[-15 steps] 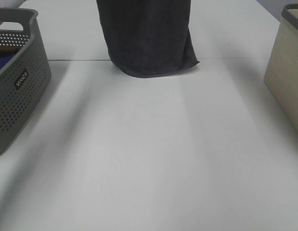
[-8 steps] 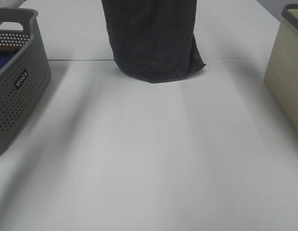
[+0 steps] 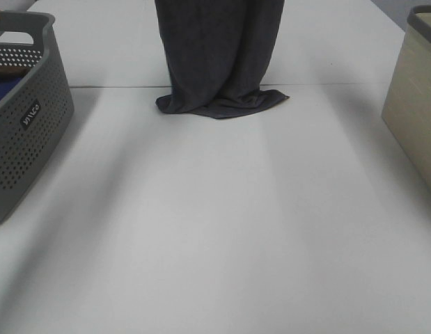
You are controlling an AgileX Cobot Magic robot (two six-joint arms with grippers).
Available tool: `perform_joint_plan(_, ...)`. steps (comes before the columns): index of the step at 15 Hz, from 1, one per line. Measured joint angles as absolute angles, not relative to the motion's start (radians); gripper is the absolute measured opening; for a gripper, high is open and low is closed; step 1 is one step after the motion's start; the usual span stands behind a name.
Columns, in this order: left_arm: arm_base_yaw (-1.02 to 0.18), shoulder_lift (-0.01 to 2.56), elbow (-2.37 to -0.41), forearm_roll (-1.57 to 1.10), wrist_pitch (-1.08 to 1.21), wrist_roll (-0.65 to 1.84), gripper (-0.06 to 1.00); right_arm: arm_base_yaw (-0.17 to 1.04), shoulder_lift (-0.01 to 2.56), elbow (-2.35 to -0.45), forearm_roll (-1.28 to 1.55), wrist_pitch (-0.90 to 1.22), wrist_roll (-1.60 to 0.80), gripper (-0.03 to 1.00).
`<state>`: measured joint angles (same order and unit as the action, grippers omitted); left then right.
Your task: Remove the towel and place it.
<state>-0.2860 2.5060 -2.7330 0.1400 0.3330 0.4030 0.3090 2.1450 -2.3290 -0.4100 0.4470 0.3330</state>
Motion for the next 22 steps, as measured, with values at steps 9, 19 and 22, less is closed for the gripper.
perform_joint_plan(9,-0.290,2.328,-2.733,-0.045,1.207,0.247,0.00,0.313,1.978,-2.329,-0.016,1.201,-0.058,0.01)
perform_joint_plan(19,-0.299,1.853,-2.192,-0.103,1.214,0.077,0.00,0.315,1.610,-1.951,0.152,1.193,-0.058,0.01)
perform_joint_plan(22,-0.309,1.687,-1.900,-0.157,1.208,0.078,0.00,0.323,1.486,-1.790,0.186,1.193,-0.058,0.01)
